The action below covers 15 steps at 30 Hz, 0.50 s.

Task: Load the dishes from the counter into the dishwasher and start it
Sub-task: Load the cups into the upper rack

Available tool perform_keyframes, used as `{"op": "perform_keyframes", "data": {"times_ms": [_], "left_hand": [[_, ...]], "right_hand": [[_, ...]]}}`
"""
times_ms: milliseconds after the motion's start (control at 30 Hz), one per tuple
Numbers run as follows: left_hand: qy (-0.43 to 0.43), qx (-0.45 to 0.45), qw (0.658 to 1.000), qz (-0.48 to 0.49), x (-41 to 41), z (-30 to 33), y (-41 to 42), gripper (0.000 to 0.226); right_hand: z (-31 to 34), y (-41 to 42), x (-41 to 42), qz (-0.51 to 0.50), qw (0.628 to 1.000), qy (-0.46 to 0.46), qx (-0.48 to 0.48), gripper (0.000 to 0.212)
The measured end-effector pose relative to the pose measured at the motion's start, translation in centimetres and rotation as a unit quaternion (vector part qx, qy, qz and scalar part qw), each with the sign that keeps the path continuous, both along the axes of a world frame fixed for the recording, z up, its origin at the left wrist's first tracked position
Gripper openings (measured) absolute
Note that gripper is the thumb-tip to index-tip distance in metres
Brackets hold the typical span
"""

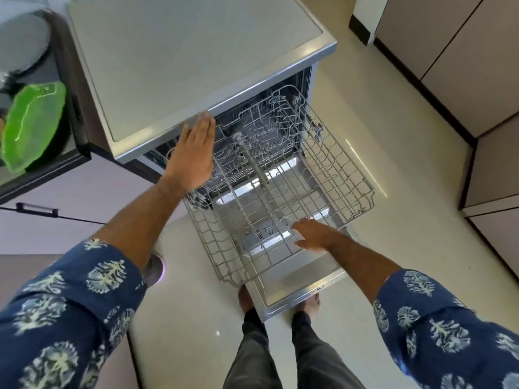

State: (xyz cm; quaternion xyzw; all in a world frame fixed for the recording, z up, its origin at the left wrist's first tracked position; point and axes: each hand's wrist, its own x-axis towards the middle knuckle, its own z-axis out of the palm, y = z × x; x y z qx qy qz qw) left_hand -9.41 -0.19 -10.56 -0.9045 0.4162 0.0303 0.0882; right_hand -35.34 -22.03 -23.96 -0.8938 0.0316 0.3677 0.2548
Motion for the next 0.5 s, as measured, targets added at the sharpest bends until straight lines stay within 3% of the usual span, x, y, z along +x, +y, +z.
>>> {"op": "perform_keyframes", "data": {"times_ms": [200,500], "left_hand": [[0.017,-0.018,0.997,0.074,-8.4,1.2,5.6,0.078],[-0.025,-0.062,0.983,0.171,-11.5,8.2,14.7,0.082]], "right_hand": [[7.2,1.0,4.6,0.028,0.972,-0.214,-0.097,0.079],[18.8,7.8,13.3,0.112,0.924,-0.335,-0.145,0.083]]}}
